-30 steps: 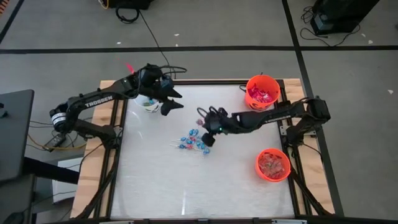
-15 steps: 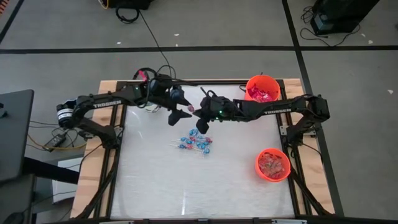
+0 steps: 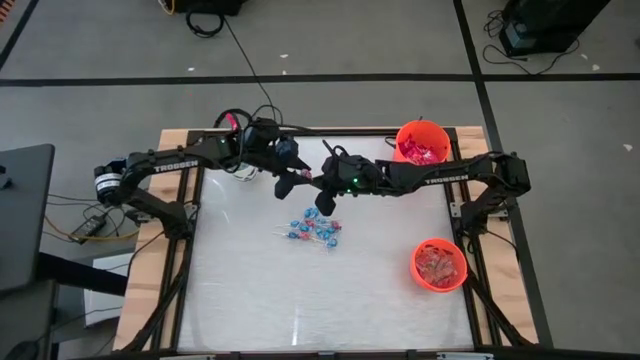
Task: Sort candy by brand, put in halloween buckets
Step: Put the red candy into the white bucket
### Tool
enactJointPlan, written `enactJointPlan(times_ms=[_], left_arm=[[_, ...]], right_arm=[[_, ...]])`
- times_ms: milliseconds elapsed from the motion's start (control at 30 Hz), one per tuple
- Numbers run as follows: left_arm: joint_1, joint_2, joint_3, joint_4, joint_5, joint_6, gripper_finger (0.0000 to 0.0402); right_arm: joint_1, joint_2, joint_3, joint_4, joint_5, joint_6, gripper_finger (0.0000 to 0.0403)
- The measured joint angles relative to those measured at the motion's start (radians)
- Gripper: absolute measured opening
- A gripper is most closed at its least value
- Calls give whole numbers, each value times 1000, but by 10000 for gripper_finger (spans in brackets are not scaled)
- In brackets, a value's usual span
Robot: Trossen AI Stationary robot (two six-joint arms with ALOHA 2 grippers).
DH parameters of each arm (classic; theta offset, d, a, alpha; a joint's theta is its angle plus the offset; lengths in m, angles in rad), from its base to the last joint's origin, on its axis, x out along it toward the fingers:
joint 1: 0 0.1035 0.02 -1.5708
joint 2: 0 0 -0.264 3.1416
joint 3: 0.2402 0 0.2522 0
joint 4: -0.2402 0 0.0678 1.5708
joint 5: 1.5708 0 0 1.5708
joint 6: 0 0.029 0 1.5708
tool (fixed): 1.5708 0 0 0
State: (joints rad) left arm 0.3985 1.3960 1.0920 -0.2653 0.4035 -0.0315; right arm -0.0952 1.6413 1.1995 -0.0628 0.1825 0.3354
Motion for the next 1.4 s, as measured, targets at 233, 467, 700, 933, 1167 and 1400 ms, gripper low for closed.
enactJointPlan(times_ms=[233,467,700,933,1167,1400], left_arm=[[26,0,0,5,21,-30,124],[40,-1,0,-11,1,-30,122],[168,-43,0,-268,-191,-2,128],[365,-141,1,-464,-272,80,130],[535,-193,1,-538,-317,112,131],[598,-188,-111,-520,-385,84,132]], right_arm=[[-3,0,0,2,7,-22,14],[-21,0,0,-13,-23,19,57],[-26,6,-1,-188,-20,65,177],[-23,8,-62,-200,-14,112,222],[-23,9,-125,-158,-27,144,220],[-24,9,-161,-147,-30,218,220]])
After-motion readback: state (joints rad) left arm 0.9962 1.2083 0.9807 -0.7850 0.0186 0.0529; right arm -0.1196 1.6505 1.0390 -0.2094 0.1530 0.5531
